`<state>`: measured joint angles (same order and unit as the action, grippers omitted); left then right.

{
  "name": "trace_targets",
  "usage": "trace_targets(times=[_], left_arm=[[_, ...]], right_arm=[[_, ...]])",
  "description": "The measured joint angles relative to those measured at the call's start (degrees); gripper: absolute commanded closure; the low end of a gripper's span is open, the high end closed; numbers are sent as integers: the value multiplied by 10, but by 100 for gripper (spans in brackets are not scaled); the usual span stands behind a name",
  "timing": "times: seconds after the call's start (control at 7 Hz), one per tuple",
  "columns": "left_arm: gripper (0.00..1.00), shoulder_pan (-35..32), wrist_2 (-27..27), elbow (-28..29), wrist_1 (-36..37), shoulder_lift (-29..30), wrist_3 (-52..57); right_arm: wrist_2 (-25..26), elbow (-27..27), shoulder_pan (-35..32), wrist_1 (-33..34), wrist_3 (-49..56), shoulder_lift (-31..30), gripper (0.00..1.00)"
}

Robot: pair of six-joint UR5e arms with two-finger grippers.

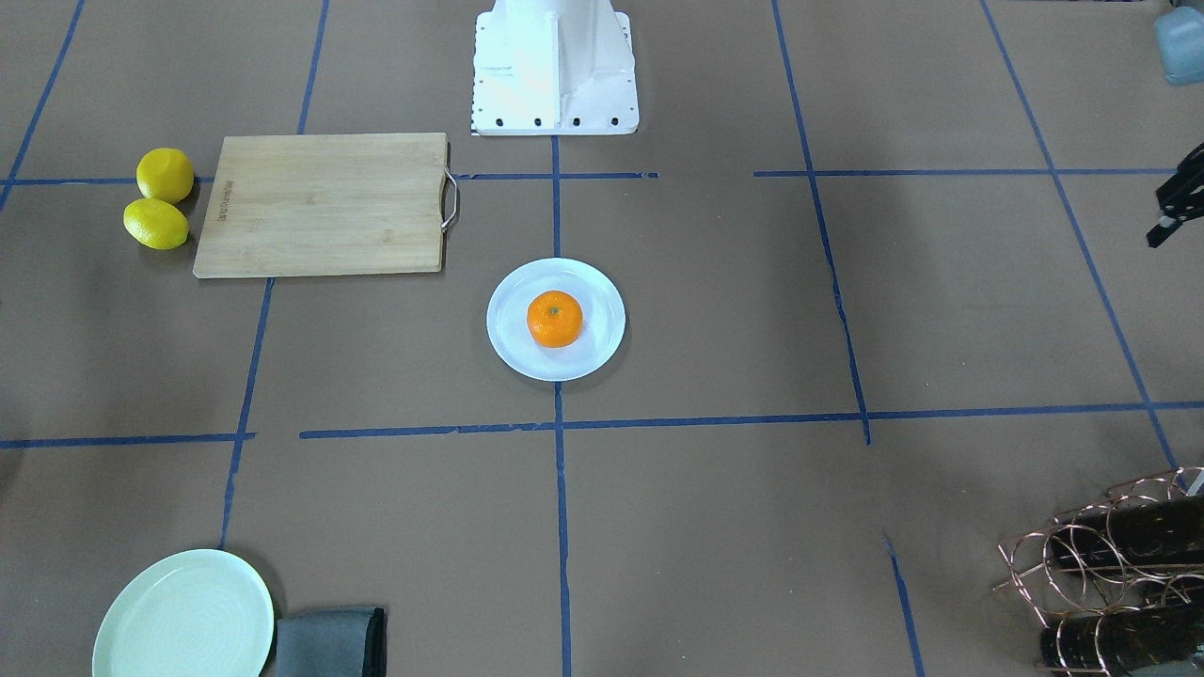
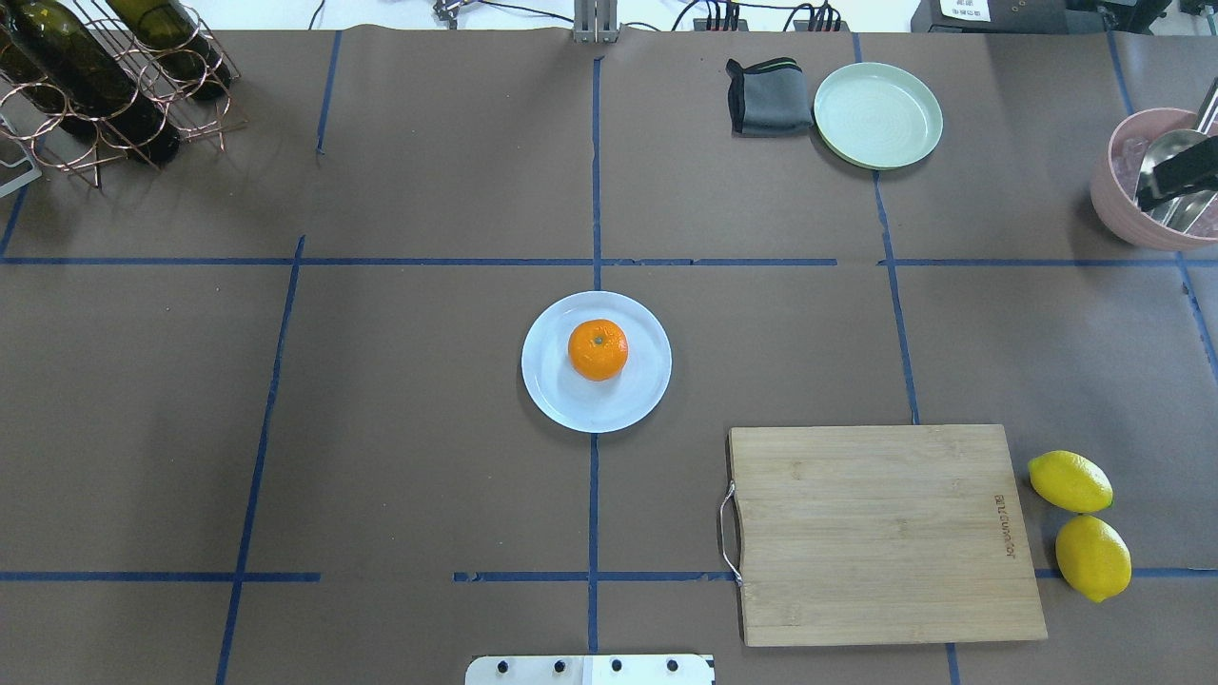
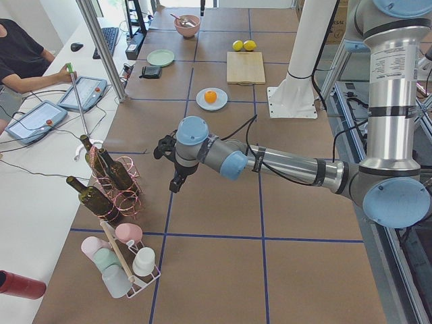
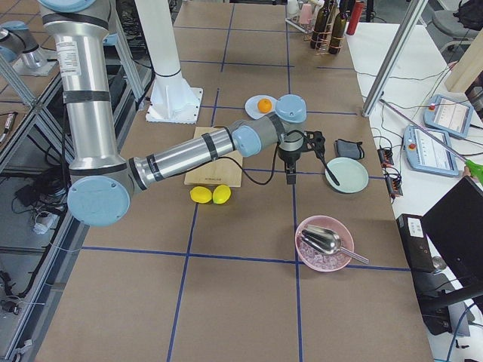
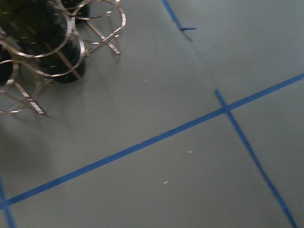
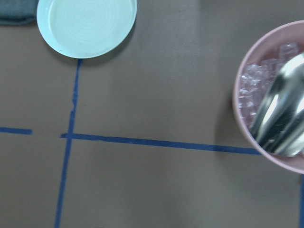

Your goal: Pick orange to plate

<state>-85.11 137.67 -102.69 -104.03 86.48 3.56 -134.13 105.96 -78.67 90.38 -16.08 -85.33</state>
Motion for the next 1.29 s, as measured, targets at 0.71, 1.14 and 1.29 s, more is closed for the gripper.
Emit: trace_targets(times=[0.71, 1.14, 1.29], left_arm=[[0, -43, 16, -2, 195, -10, 52], [0, -45, 17, -9, 195, -34, 54], [0, -46, 17, -7, 180, -32, 55]], right_arm=[[0, -44, -75, 102, 260, -36, 0], [-9, -61, -75, 101, 258, -27, 0], [-14, -65, -75, 101, 258, -21, 0]])
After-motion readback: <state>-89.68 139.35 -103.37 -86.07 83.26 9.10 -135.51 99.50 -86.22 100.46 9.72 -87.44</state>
